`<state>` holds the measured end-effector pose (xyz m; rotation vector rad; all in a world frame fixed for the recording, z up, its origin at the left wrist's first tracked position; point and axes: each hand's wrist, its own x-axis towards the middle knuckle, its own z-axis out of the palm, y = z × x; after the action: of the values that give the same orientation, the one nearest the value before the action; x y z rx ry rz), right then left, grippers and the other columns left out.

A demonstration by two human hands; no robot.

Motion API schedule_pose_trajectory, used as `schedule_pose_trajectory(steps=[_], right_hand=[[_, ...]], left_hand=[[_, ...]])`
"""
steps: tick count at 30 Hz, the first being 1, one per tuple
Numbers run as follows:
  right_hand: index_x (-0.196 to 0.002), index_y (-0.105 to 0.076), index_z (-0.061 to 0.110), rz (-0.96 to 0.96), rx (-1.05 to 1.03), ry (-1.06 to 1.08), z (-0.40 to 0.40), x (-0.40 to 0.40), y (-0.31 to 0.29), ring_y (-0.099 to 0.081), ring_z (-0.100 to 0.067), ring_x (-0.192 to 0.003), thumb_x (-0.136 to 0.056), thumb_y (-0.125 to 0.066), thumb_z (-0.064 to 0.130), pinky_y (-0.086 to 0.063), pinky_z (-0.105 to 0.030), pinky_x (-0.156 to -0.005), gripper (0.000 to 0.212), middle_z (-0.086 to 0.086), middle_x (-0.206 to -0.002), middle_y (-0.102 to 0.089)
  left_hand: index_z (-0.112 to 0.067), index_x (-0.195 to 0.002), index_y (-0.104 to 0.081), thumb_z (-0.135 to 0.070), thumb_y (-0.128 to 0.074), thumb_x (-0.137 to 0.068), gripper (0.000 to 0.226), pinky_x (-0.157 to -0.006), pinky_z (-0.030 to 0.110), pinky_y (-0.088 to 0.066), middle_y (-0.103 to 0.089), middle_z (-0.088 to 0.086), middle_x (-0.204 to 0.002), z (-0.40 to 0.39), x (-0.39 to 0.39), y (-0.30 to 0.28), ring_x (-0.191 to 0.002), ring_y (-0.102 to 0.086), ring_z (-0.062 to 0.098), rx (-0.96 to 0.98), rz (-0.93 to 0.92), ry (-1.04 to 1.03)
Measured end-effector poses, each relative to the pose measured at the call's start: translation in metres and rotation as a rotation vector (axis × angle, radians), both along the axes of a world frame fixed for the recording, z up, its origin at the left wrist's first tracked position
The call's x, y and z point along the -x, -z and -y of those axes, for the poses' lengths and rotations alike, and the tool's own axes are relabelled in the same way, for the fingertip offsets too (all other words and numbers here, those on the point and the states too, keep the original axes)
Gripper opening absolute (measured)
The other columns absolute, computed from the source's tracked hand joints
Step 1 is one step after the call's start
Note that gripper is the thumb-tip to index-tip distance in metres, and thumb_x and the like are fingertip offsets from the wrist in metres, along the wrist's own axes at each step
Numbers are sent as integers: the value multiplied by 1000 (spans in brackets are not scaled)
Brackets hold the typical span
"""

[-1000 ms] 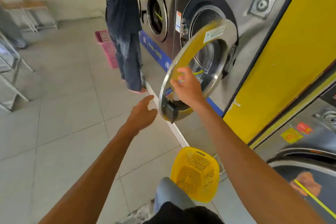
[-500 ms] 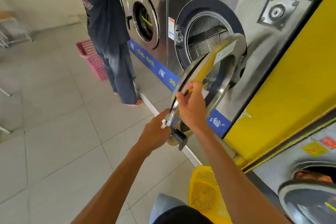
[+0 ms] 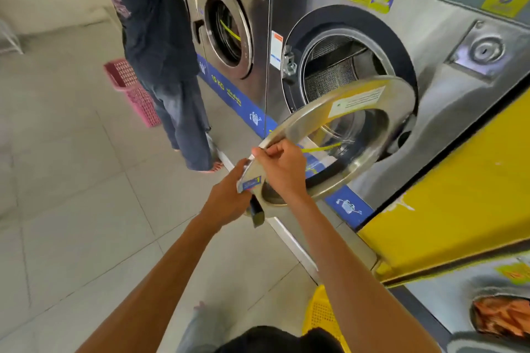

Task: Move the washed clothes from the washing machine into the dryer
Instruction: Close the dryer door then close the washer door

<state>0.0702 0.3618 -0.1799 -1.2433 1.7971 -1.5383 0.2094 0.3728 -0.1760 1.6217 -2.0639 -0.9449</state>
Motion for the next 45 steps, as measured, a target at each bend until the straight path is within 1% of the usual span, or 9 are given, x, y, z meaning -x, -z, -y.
schedule_pose_trajectory(steps=[5, 8, 14, 20, 28, 33, 36, 40, 45], right_hand=[[-67, -58, 23, -136, -66, 23, 61, -5, -7, -62, -10, -69, -77, -76, 49, -46, -24, -66, 33, 13, -65, -62], [-62, -62, 19, -228, -135, 43, 100, -1, -16, -63, -15, -67, -78, -71, 54, -48, -31, -66, 40, 7, -63, -66], [-43, -49, 21, -332, -256, 33, 177, 8, -34, -51, -9, -50, -85, -63, 56, -37, -26, -56, 57, 8, -45, -50], [-61, -61, 16, -473, -336, 137, 246, 23, -49, -65, -37, -82, -93, -53, 51, -40, -33, -65, 48, -12, -77, -71], [-83, -71, 10, -472, -374, 215, 313, 80, -72, -68, -37, -87, -100, -44, 43, -54, -39, -79, 46, -13, -90, -74], [-89, -72, 13, -391, -373, 233, 366, 119, -67, -71, -34, -87, -86, -33, 60, -57, -49, -82, 61, -7, -91, -76], [-86, -71, 18, -314, -396, 276, 385, 136, -77, -71, -29, -80, -81, -30, 66, -59, -46, -79, 63, -3, -85, -75], [-81, -72, 17, -404, -440, 334, 406, 160, -86, -68, -28, -80, -95, -38, 50, -49, -32, -76, 50, -3, -82, -73], [-92, -73, 16, -434, -390, 377, 427, 192, -87, -65, -38, -97, -100, -38, 46, -51, -42, -82, 46, -9, -102, -72]], left_hand=[[-30, -139, -38, -12, -45, -99, 45, -64, 14, -44, -53, -11, -107, 72, -7, -7, -91, -55, 14, 66, -67, 55], [-31, -126, -43, -5, -46, -96, 40, -67, 22, -49, -55, -12, -93, 117, -8, -9, -86, -59, 19, 72, -111, 32], [-25, -151, -29, -2, -55, -90, 70, -91, 20, -38, -52, 2, -142, 203, -9, -16, -126, -53, 21, 161, -80, 126], [-28, -154, -21, -10, -51, -92, 71, -101, 31, -39, -48, 3, -146, 306, 3, -20, -129, -51, 29, 118, -20, 301], [-26, -156, -3, -12, -56, -86, 89, -92, 24, -39, -29, 3, -158, 390, 57, -32, -129, -48, 26, 8, -45, 384], [-25, -139, -35, -24, -65, -81, 65, -83, 35, -46, -60, 4, -117, 457, 102, -49, -103, -60, 28, -30, -57, 369], [-26, -135, -38, -18, -63, -85, 57, -76, 31, -39, -55, -2, -103, 486, 128, -56, -99, -59, 28, -13, 12, 386], [-26, -144, -29, -21, -61, -88, 64, -83, 32, -39, -57, 4, -119, 515, 166, -62, -106, -55, 28, -16, 59, 400], [-28, -156, -7, -22, -62, -85, 90, -98, 31, -36, -47, 3, -147, 537, 215, -67, -128, -49, 28, -64, 70, 341]])
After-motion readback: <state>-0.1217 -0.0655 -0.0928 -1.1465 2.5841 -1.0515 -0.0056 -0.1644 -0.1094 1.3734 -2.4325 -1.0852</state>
